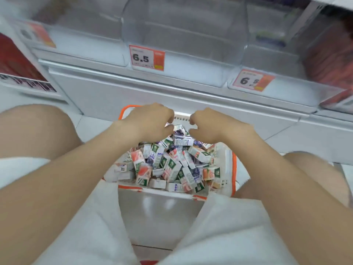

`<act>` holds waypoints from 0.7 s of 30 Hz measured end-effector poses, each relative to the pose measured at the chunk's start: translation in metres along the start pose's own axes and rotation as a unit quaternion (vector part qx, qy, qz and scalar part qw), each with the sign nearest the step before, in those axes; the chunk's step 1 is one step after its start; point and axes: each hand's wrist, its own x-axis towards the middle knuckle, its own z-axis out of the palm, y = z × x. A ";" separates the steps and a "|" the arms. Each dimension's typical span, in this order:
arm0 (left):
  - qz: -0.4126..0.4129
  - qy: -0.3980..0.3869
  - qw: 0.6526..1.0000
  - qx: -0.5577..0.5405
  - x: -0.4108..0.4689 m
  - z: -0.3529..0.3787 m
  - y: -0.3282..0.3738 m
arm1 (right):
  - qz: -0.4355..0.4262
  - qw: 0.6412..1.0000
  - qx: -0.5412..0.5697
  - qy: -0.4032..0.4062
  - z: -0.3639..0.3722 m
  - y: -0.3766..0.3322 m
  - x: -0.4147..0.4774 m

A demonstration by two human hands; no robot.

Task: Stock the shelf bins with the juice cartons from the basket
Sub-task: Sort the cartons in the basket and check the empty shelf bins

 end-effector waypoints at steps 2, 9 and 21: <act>-0.013 -0.002 1.000 -0.003 -0.005 0.003 -0.002 | 0.015 1.000 -0.005 -0.021 0.007 0.007 -0.011; -0.014 -0.013 0.999 0.035 0.025 0.011 -0.011 | -0.009 0.997 -0.025 -0.069 0.006 0.006 -0.013; -0.011 -0.174 0.980 0.091 0.104 0.078 -0.065 | -0.056 0.996 -0.041 -0.048 -0.007 0.034 0.081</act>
